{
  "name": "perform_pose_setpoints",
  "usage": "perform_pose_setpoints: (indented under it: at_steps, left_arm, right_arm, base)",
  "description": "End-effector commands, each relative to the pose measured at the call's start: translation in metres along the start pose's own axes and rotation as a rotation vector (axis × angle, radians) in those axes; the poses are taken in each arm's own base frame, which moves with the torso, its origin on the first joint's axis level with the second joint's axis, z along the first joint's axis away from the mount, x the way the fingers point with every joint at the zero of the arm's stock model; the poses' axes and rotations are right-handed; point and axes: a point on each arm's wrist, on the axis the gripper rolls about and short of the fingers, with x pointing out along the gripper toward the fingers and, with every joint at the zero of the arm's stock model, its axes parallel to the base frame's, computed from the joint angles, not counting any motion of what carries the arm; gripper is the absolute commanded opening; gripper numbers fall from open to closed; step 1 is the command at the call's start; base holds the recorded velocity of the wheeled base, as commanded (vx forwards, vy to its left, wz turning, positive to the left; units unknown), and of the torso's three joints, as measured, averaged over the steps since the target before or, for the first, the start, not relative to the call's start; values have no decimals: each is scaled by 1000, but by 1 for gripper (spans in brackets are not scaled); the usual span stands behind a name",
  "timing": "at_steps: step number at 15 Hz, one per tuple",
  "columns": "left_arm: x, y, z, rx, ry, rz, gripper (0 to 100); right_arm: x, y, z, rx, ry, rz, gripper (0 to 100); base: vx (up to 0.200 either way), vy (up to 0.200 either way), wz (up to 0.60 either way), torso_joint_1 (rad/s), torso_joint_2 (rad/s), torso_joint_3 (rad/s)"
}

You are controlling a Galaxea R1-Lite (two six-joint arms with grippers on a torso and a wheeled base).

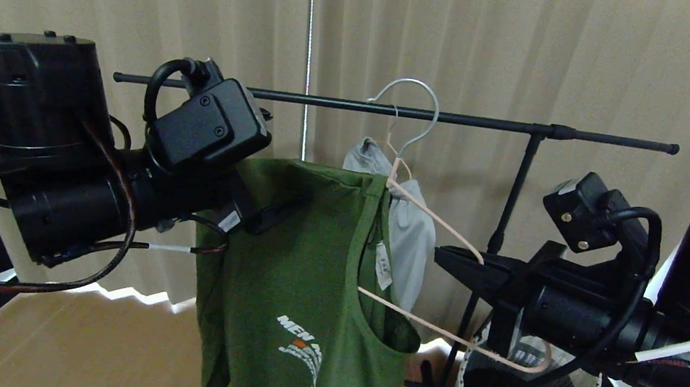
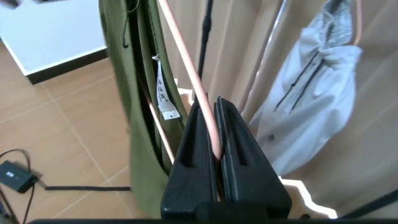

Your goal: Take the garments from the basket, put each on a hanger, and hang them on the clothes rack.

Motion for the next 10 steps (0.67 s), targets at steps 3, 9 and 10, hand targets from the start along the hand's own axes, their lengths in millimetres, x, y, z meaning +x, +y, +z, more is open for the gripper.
perform_pose_setpoints:
  at_steps: [3,9,10]
  left_arm:
    - [12,0,-9,31,11,13,100]
    - [11,0,-8,31,9,13,0]
    - [11,0,-9,31,11,13,0]
  right_arm:
    - [-2,8,-1,-6,0,32,0]
    - [-3,11,0,-9,-6,42,0]
    - [-3,11,0,-9,-6,41,0]
  base:
    - [0,0,0,0,0,0]
    - [0,0,0,0,0,0]
    - [0,0,0,0,0,0]
